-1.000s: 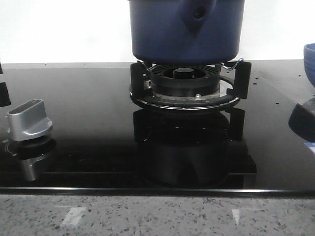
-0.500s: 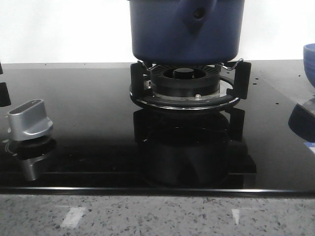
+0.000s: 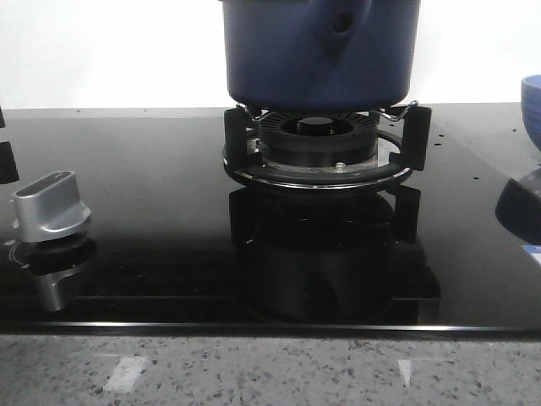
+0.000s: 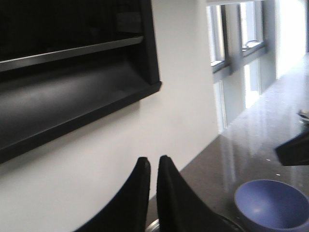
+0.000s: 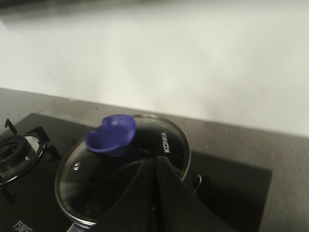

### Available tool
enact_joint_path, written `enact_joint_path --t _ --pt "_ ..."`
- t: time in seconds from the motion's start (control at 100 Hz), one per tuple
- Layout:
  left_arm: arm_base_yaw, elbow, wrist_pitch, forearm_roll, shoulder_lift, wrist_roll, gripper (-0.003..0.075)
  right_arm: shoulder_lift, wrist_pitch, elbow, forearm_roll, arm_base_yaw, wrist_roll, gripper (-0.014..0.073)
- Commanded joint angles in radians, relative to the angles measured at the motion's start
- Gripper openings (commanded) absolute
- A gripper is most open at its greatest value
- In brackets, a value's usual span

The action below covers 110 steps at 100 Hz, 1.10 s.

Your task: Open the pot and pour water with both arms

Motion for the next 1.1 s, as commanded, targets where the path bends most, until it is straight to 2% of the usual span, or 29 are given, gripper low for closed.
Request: enact_joint_path --t 0.0,0.09,0.19,0.26,0.47,0.59,0.8,1.09 --pt "0.004 0.064 -0.177 -0.033 -0.109 -0.014 -0.002 -0.076 -0.061 0.052 0.19 0.001 -0.207 -0.0062" --pt "0.004 0.214 -0.29 -0.033 -0.222 0.033 -0.002 -0.149 -0.078 0.139 0.249 0.001 -0.3 -0.0062" --pt "0.004 0.404 -0.379 -0.04 -0.354 0.068 -0.002 -0.229 -0.099 0.232 0.248 0.001 -0.319 -0.0062" --pt "0.004 0.511 -0.431 -0.097 -0.447 0.075 -0.002 -0.277 -0.112 0.289 0.248 0.001 -0.329 -0.0062" --pt "0.004 0.808 -0.536 -0.137 -0.7 0.093 -0.002 -0.393 -0.096 0.484 0.269 0.001 -0.337 -0.0062" --pt "0.004 0.936 -0.542 -0.188 -0.817 0.093 -0.002 -0.443 -0.096 0.556 0.28 0.001 -0.338 -0.0062" --pt "0.004 1.038 -0.542 -0.245 -0.94 0.093 -0.002 -0.457 -0.1 0.605 0.28 0.001 -0.338 -0.0067" --pt "0.004 1.043 -0.512 -0.263 -0.952 0.093 -0.002 -0.457 -0.103 0.609 0.278 0.001 -0.338 -0.0067"
